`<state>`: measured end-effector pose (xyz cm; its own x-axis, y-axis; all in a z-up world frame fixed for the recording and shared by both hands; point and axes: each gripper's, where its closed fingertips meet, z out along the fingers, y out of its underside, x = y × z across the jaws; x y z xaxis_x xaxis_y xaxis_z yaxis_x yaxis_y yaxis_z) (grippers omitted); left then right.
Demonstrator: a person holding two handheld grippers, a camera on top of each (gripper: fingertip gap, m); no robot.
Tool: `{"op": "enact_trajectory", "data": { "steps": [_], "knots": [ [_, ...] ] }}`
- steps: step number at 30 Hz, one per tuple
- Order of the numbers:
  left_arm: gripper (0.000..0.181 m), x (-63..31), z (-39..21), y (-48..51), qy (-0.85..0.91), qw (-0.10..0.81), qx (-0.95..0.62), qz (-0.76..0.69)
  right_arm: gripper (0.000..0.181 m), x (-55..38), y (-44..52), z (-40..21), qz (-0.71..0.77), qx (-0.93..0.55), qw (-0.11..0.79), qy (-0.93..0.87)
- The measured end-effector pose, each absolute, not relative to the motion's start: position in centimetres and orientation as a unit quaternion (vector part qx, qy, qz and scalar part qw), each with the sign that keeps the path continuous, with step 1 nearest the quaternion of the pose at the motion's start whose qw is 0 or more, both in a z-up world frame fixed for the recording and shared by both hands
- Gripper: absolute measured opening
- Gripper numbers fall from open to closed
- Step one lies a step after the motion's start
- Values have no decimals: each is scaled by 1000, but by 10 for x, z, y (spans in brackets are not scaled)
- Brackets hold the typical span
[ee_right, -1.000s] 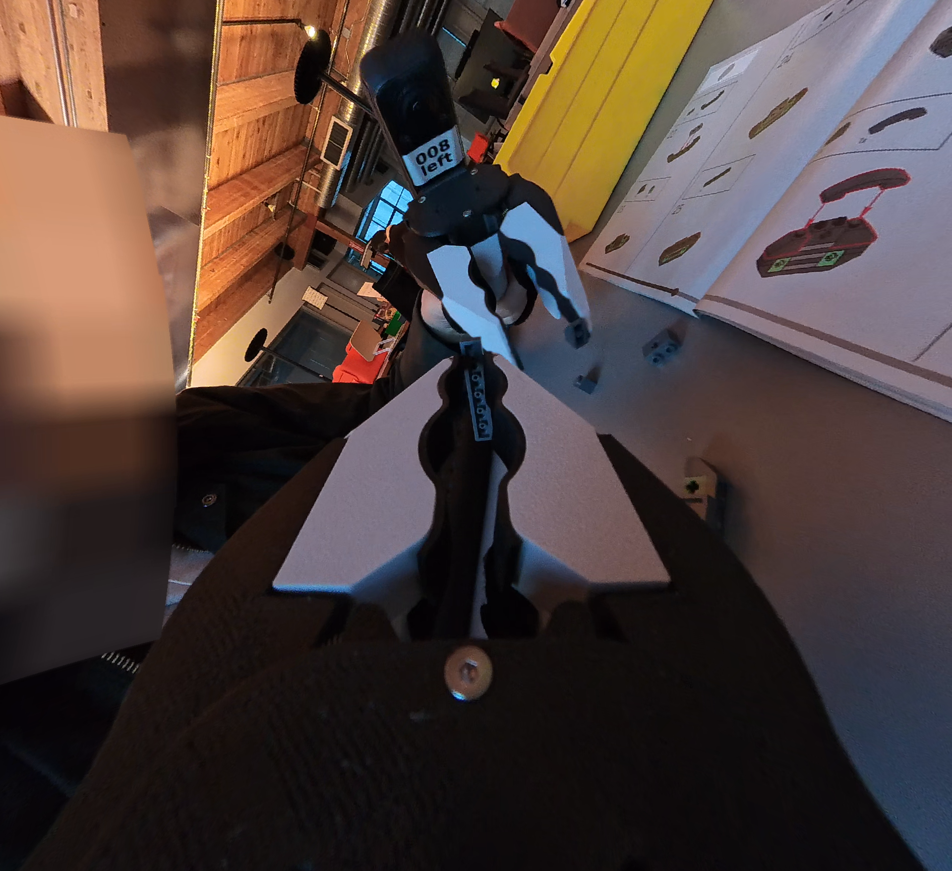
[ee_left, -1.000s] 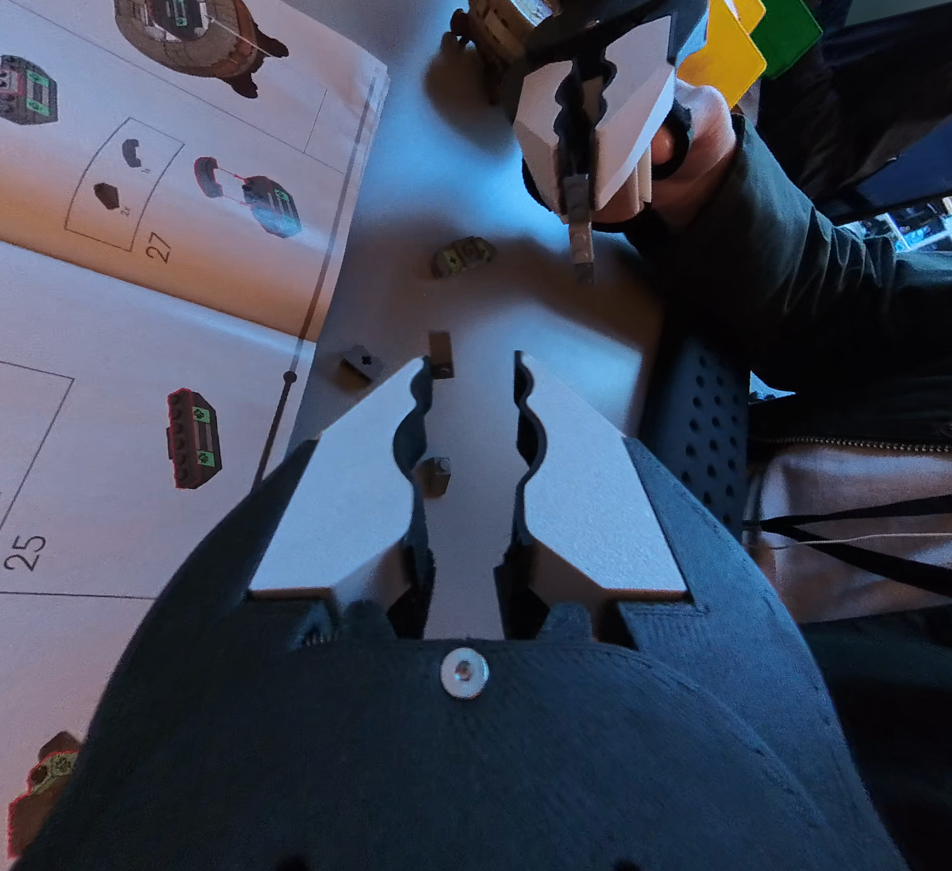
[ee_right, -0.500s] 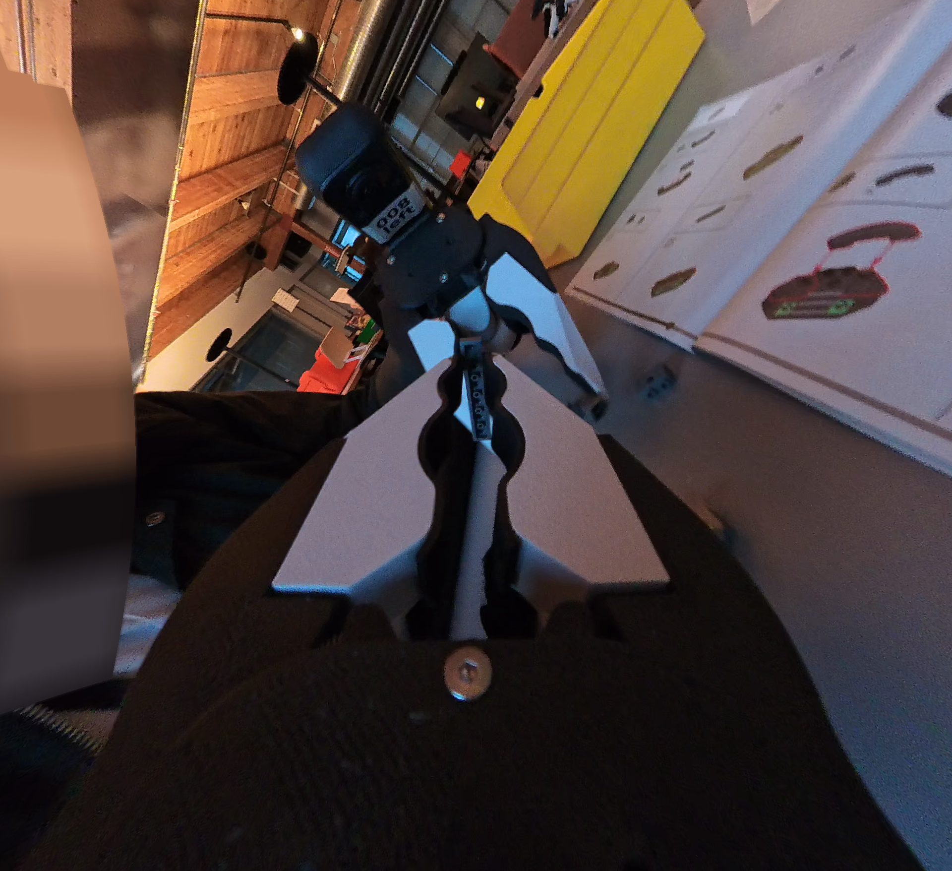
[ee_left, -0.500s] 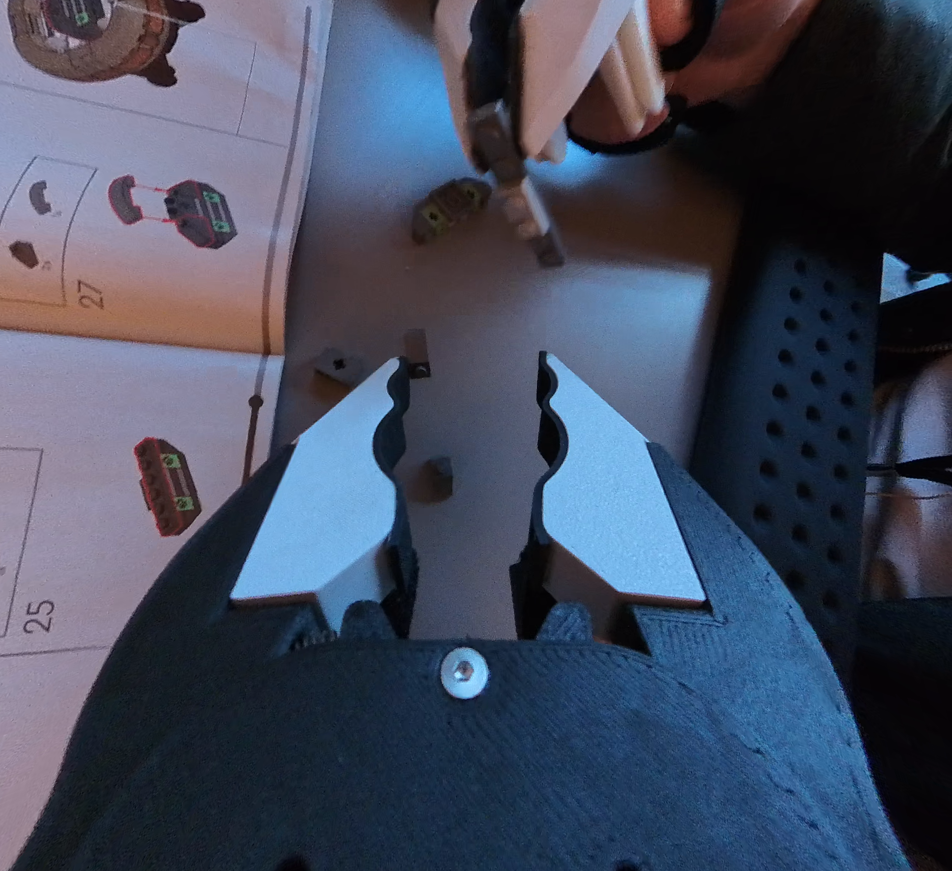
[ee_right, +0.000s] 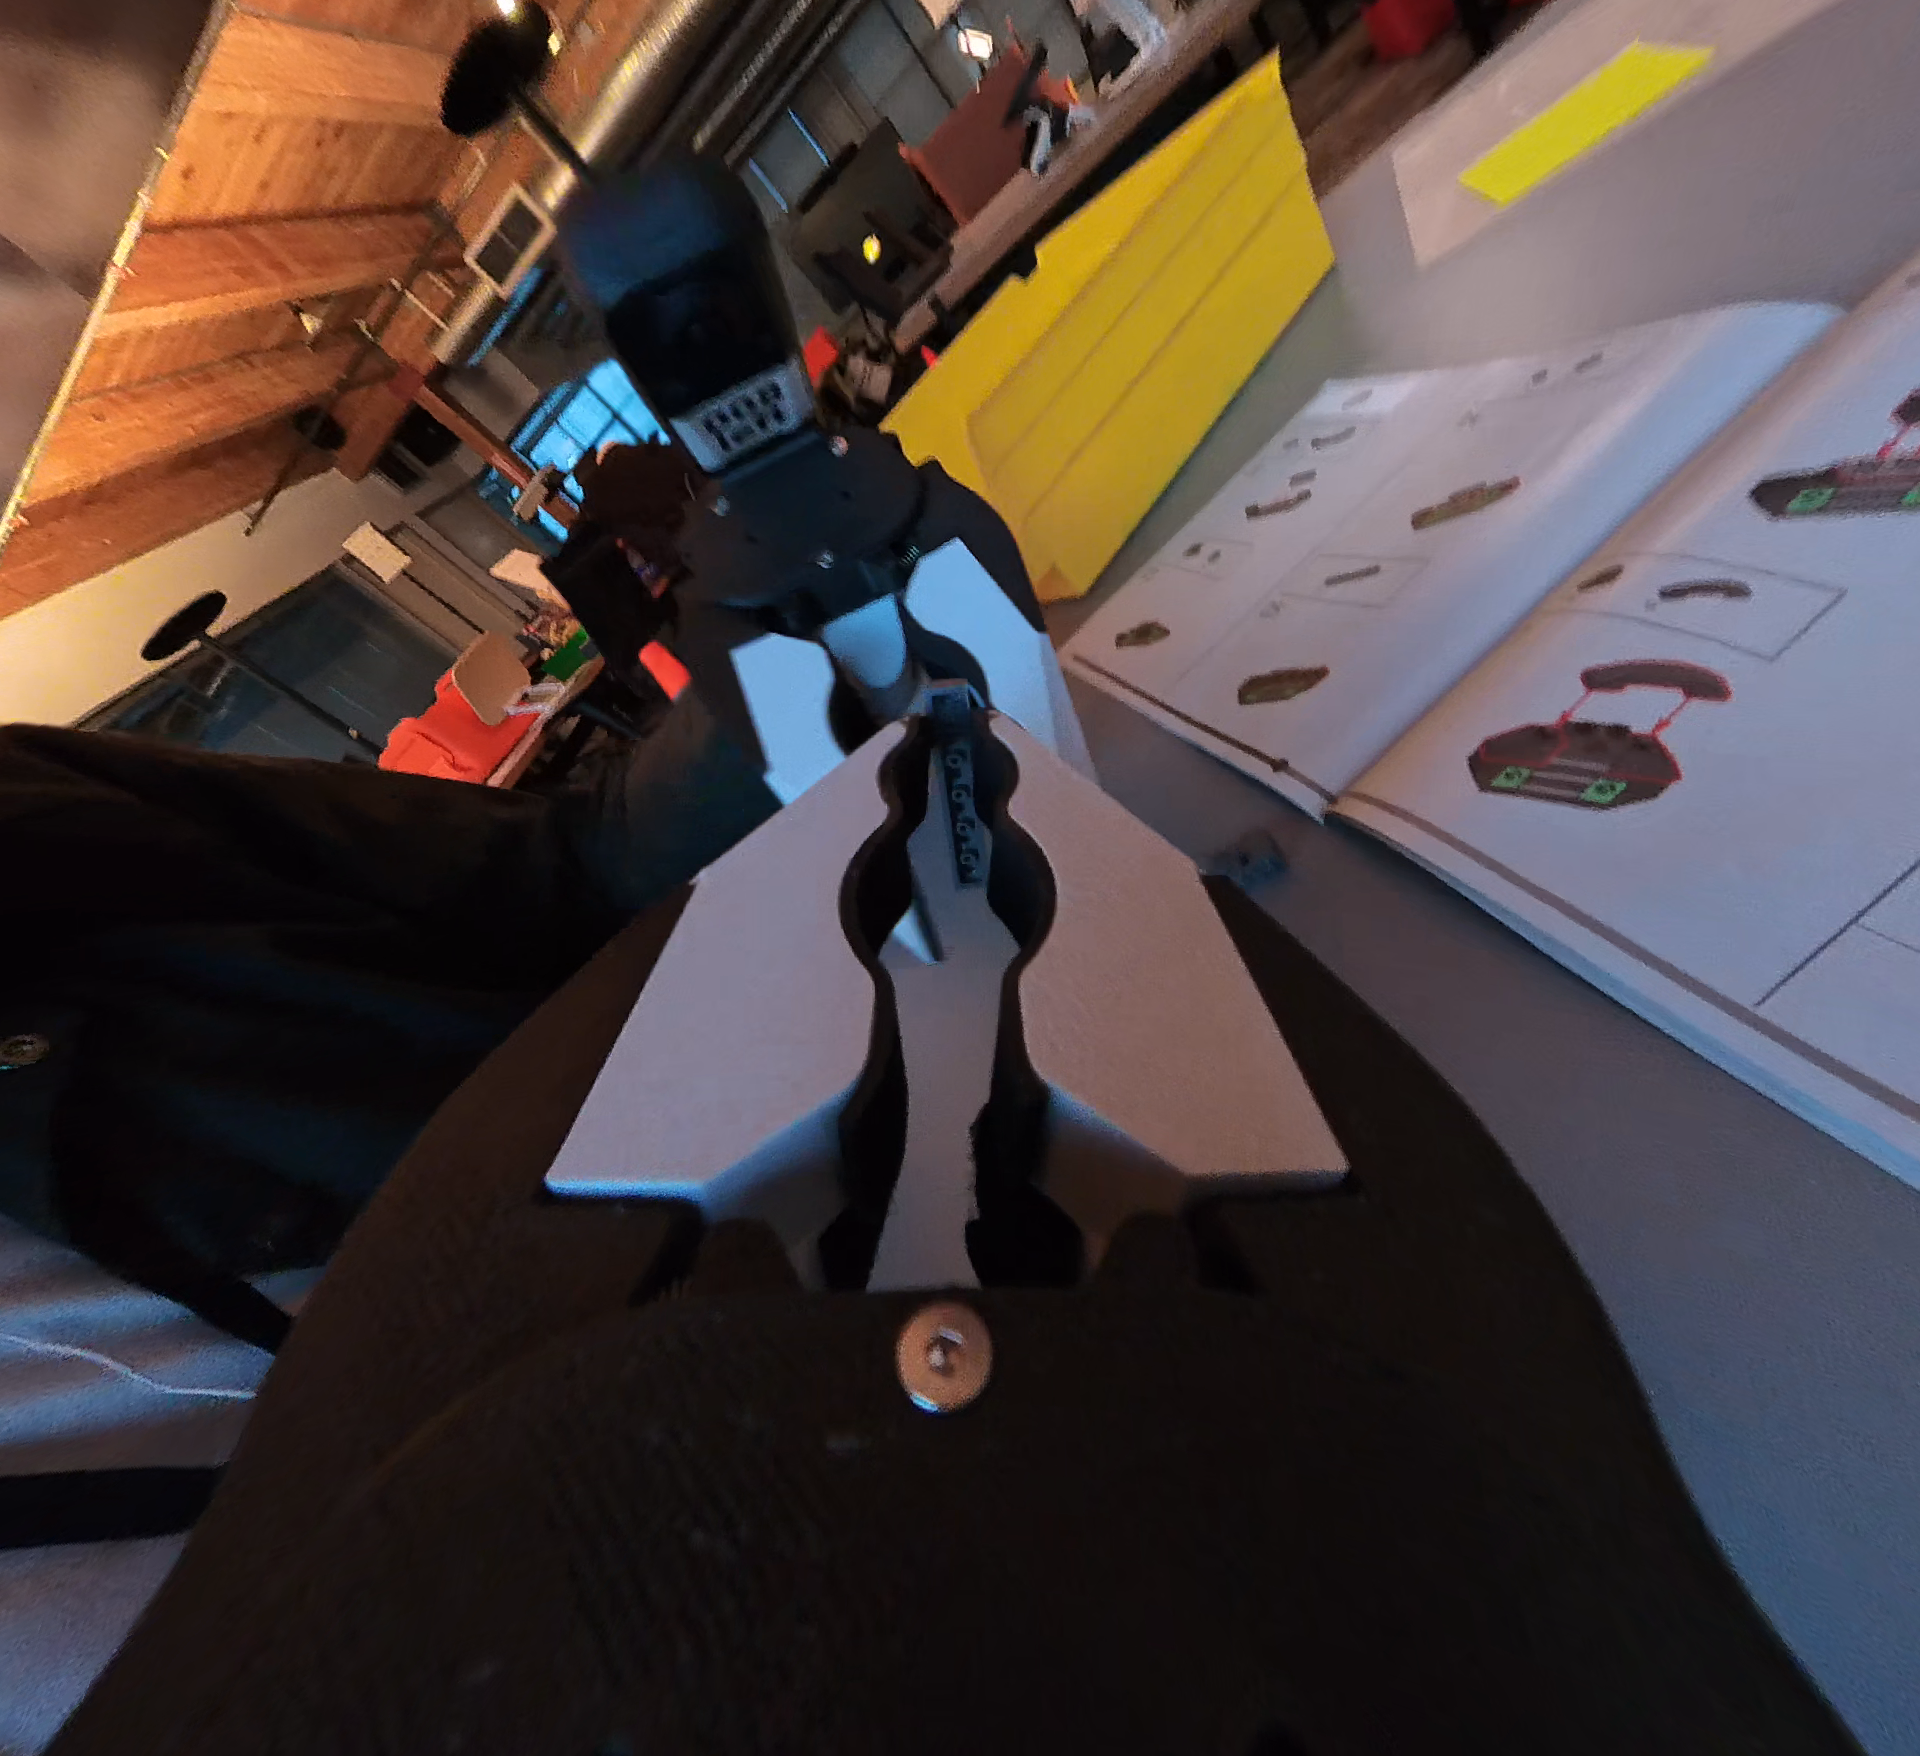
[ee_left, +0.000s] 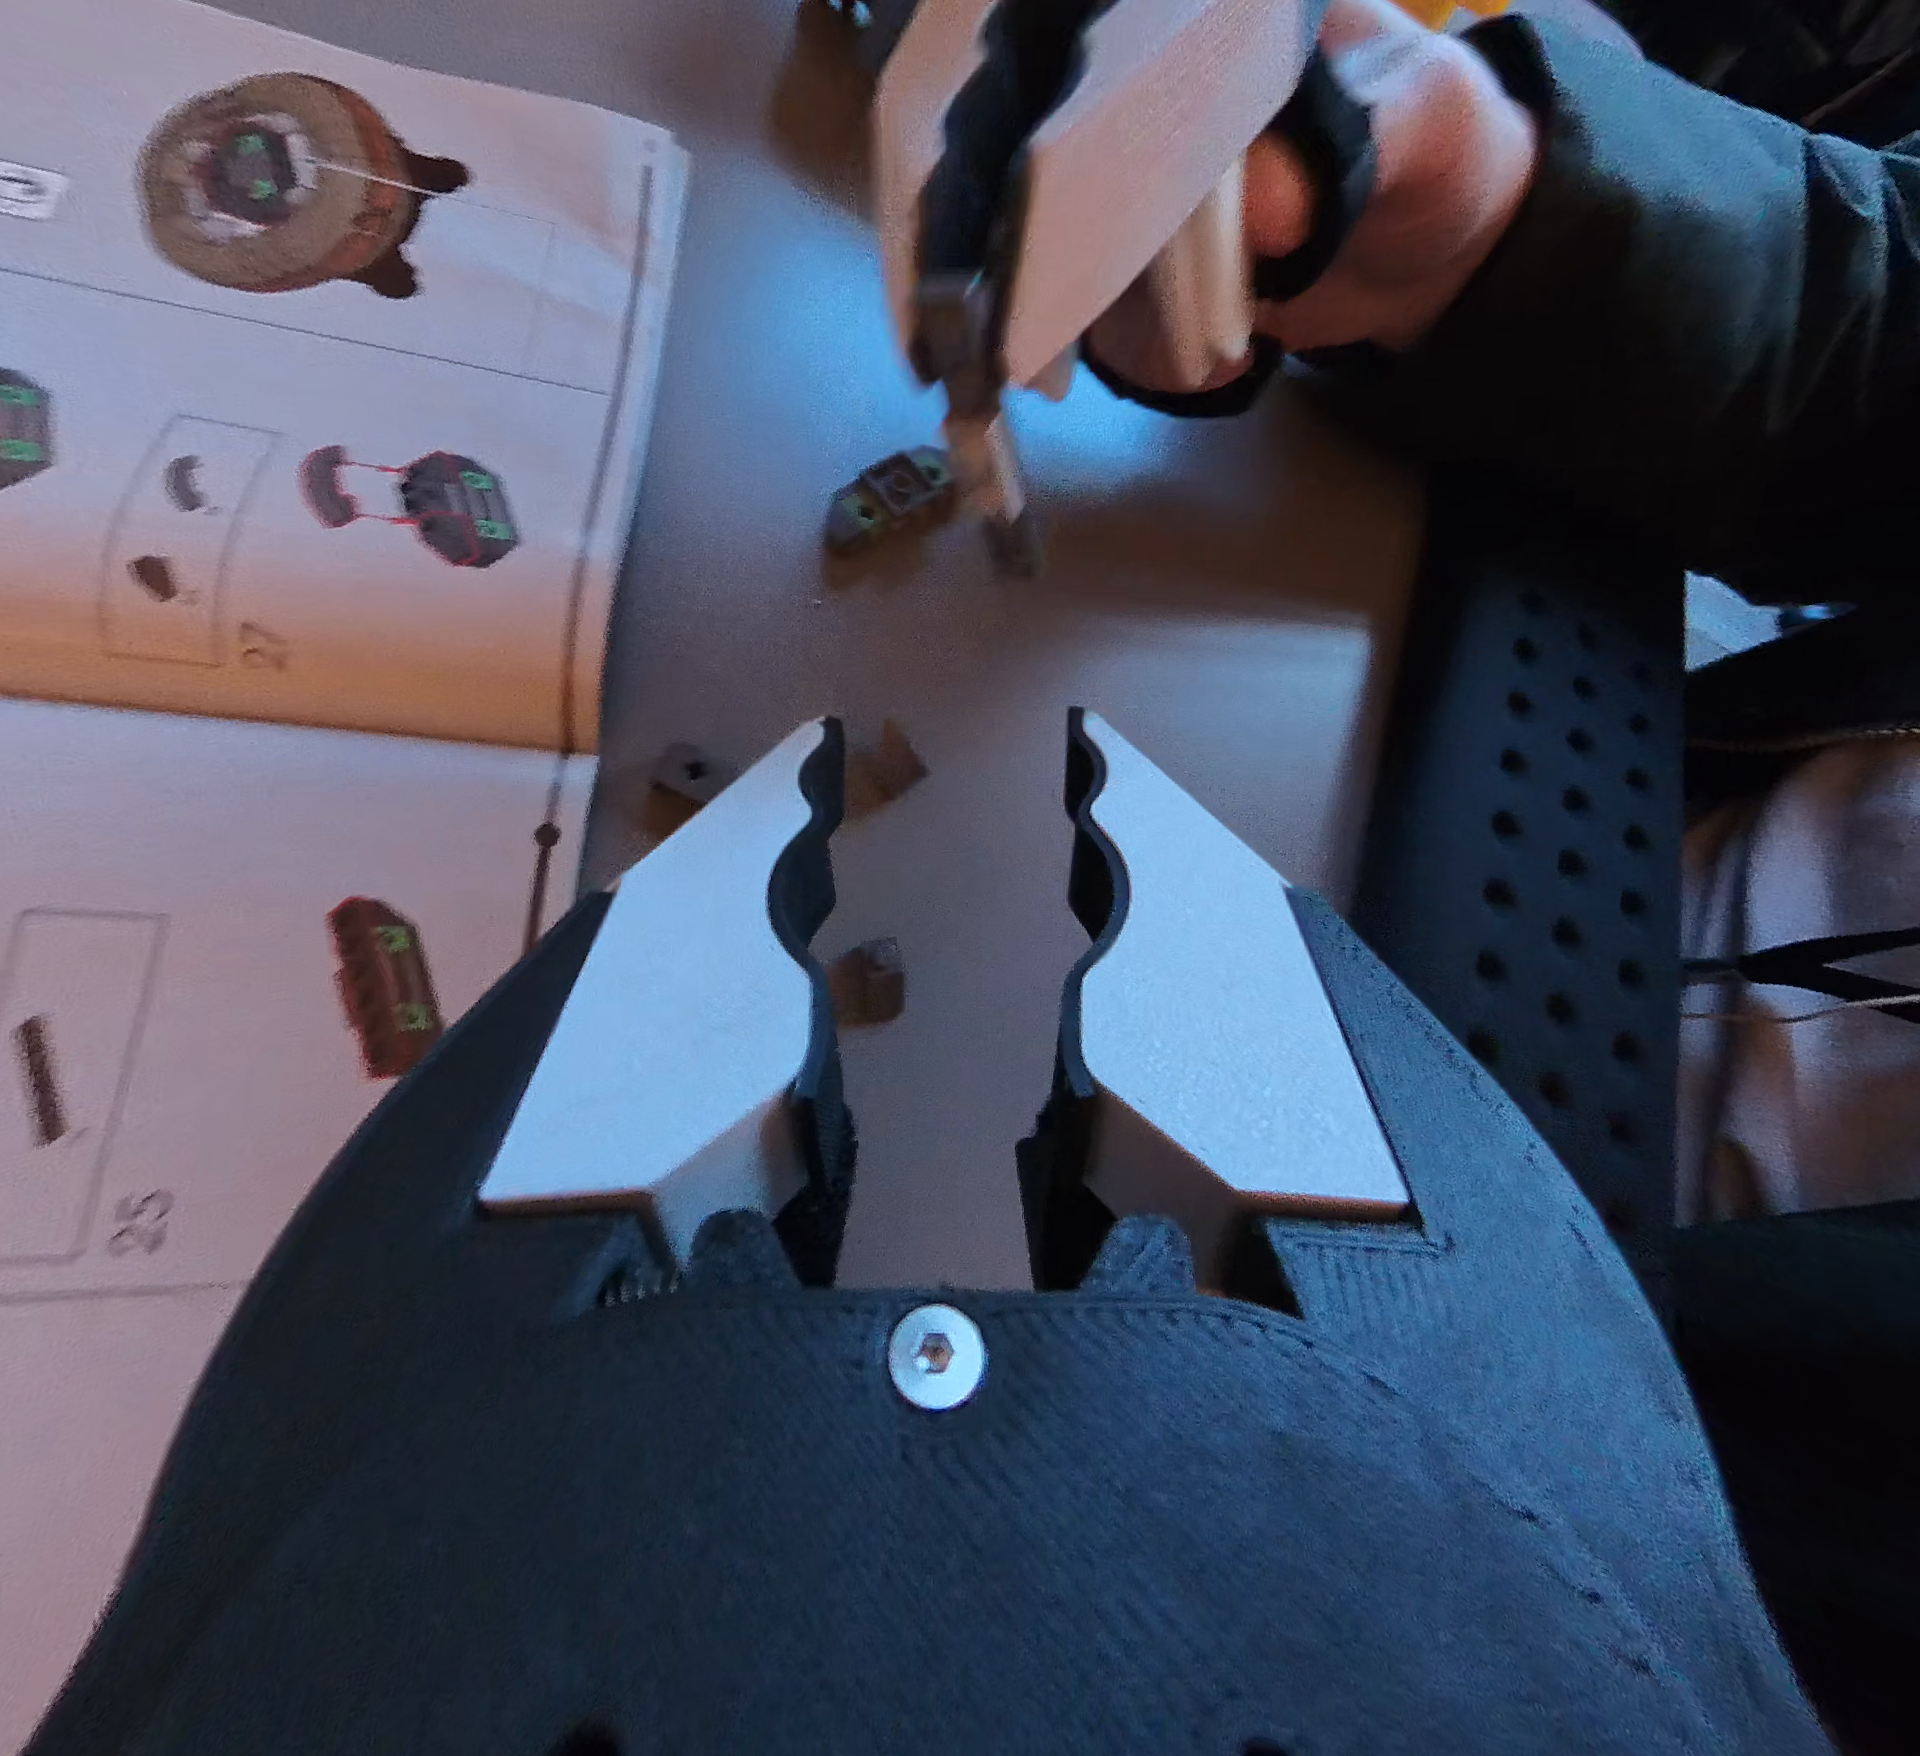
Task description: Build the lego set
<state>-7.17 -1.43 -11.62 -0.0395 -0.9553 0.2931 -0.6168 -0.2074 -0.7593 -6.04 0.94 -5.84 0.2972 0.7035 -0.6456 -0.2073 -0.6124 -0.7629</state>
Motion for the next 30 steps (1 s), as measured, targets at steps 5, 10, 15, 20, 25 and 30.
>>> {"op": "enact_trajectory", "data": {
  "steps": [5,10,15,20,25,30],
  "knots": [
    [25,-71,-72,-18,530,206,-627,-533,6,-55,2,-40,621,-661,395,-142],
    [23,-71,-46,-21,460,154,-598,-638,6,-65,-3,-42,633,-658,376,-158],
    [9,-68,-48,-24,466,155,-595,-636,6,-70,-5,-44,633,-660,369,-165],
    [21,-65,-58,-16,471,174,-620,-603,6,-71,-6,-42,639,-657,365,-165],
    [7,-63,-58,-24,487,166,-607,-606,6,-74,-7,-44,637,-659,363,-169],
    [6,-65,-53,-22,476,164,-604,-618,6,-73,-7,-42,641,-652,369,-166]
  ]
}}
